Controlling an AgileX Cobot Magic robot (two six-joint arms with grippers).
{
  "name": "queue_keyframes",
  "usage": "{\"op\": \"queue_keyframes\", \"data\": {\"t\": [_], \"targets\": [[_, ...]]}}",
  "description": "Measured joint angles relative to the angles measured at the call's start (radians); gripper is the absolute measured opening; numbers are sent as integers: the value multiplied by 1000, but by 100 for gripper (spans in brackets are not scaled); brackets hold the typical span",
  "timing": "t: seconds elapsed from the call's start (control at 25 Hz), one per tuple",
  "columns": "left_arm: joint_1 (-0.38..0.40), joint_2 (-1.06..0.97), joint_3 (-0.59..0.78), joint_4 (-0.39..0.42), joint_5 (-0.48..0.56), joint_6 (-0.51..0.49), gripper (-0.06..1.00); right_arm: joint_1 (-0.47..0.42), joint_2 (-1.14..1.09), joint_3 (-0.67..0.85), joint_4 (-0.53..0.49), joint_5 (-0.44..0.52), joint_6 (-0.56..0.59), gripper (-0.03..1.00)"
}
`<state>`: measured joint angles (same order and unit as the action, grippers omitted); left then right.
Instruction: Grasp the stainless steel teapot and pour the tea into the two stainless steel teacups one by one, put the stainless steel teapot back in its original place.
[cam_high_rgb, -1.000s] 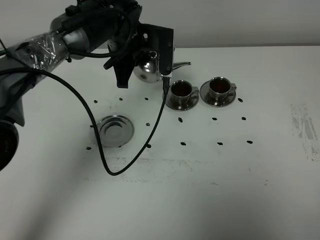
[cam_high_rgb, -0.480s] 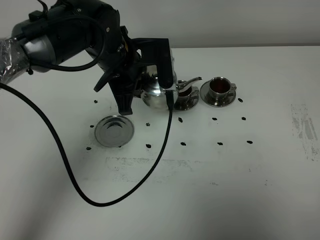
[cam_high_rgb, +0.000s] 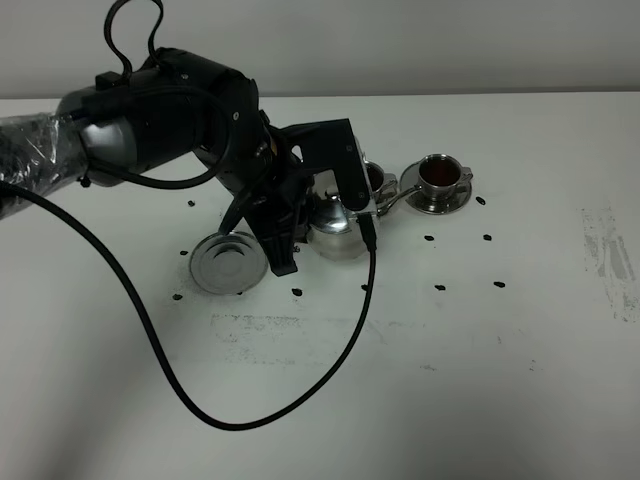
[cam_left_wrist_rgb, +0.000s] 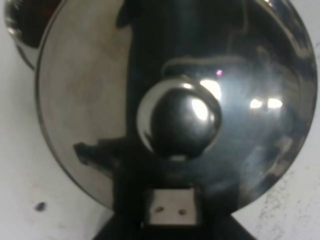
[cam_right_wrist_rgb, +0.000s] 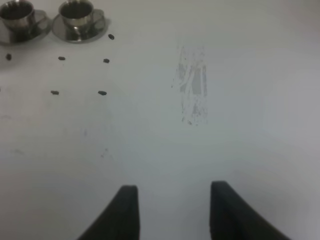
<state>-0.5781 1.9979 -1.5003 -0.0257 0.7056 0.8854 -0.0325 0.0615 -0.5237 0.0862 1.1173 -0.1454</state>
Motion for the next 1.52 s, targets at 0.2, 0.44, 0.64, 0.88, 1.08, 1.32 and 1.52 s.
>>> {"op": "queue_keyframes", "data": {"t": [0.2, 0.44, 0.64, 0.88, 1.08, 1.32, 1.52], "targets": [[-1, 51, 18, -35, -54, -10, 18, 0, 0, 0, 0, 0, 0, 33], [-10, 110, 19, -52, -129, -59, 18, 0, 0, 0, 1, 0, 0, 33], [-11, 116, 19, -54, -136, -70, 18, 0, 0, 0, 1, 0, 0, 33], [-11, 49, 20, -50, -84, -129, 18, 0, 0, 0, 1, 0, 0, 33], [28, -23, 20, 8, -7, -278, 18, 0, 0, 0, 1, 0, 0, 33], [102, -87, 49, 71, 62, -445, 18, 0, 0, 0, 0, 0, 0, 33], [162, -159, 167, 71, 32, -469, 18, 0, 0, 0, 0, 0, 0, 33]]}}
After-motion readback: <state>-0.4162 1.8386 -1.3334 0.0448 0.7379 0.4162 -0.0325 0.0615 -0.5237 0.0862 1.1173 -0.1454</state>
